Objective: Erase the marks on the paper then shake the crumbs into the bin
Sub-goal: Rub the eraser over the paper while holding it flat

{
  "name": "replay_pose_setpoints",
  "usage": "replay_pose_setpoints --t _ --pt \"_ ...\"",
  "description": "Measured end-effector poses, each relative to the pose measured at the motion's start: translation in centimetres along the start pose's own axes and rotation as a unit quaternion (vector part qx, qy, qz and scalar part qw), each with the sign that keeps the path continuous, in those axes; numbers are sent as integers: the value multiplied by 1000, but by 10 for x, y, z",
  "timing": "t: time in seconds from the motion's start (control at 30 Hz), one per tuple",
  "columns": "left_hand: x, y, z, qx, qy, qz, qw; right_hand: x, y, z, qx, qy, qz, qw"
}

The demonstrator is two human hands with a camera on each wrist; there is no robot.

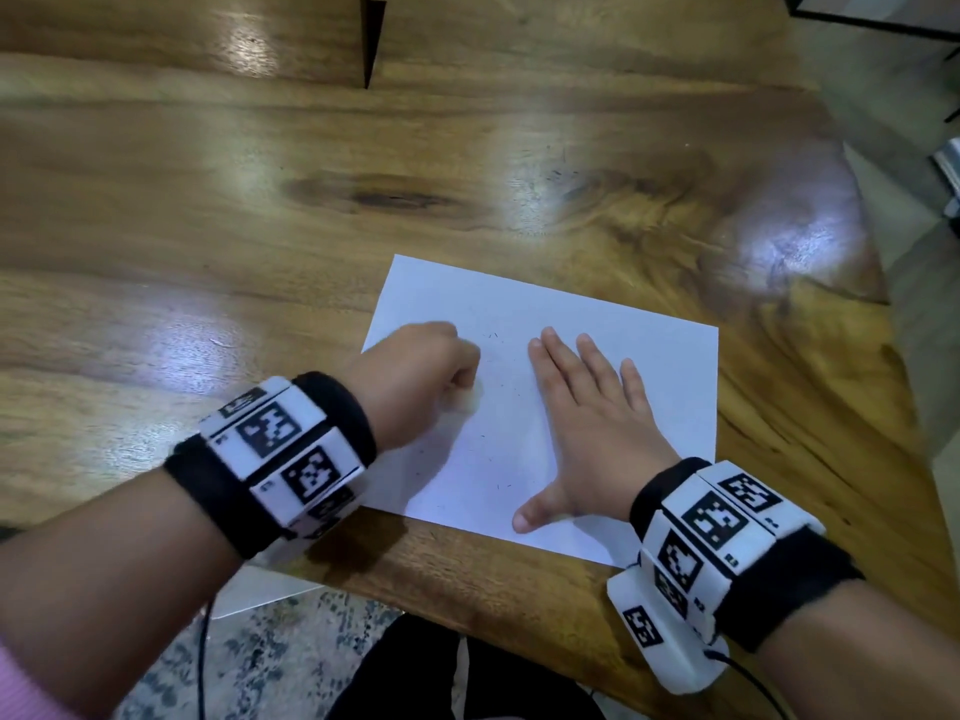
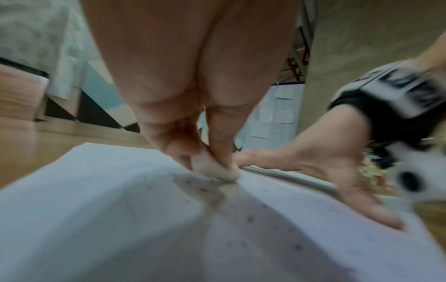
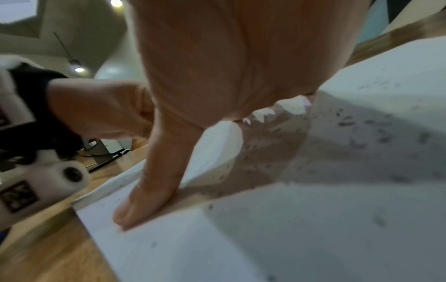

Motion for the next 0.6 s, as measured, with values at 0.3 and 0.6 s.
replay_pose_setpoints --t 0.3,0.6 --pt "-12 -15 33 -155 21 61 986 -9 14 -4 -9 -18 42 999" --pt "-79 37 -31 33 211 277 937 -25 57 -55 84 20 51 995"
Point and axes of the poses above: each hand's wrist, its own z-axis away from the middle knuckle, its own y-axis out of the back of the hand, x = y × z, the point moved 8 cm from there along -z, towards the middle knuckle, and after that the axes turned 8 degrees about x, right-handed, at the moved point
